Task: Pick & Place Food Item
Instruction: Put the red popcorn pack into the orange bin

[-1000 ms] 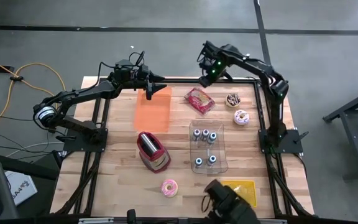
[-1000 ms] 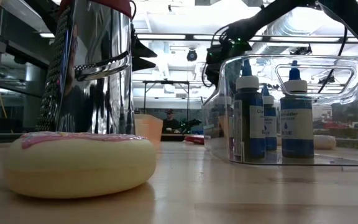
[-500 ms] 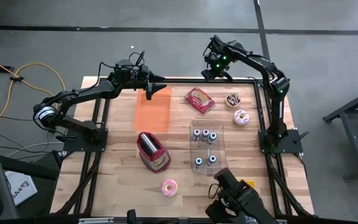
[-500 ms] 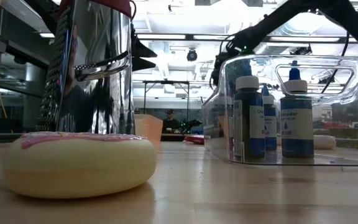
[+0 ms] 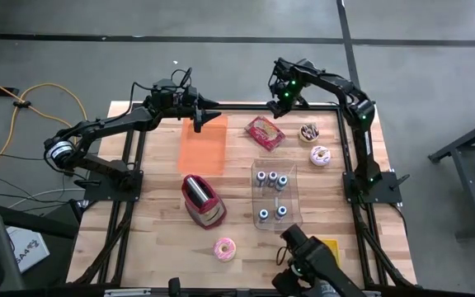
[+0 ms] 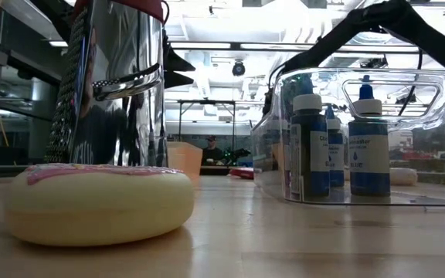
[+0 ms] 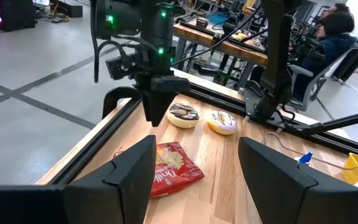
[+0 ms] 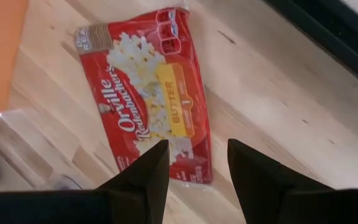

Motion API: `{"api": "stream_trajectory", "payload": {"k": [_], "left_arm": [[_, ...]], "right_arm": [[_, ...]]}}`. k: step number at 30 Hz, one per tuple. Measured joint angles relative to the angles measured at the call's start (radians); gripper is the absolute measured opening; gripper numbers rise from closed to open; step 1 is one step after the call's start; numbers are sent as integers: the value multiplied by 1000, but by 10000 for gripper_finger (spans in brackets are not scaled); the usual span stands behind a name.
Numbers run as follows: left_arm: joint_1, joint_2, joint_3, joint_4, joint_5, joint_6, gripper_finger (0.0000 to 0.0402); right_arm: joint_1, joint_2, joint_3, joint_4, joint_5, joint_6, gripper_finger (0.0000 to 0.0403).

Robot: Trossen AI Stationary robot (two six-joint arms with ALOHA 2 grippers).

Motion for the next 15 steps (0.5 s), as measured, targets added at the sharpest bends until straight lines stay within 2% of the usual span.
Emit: {"api": "stream_trajectory", "payload": {"k": [15], "left_arm": [[-7,0,0,-1,0,-4,223]], "right_arm": [[22,49,0,-39,-12,19,150]]}}
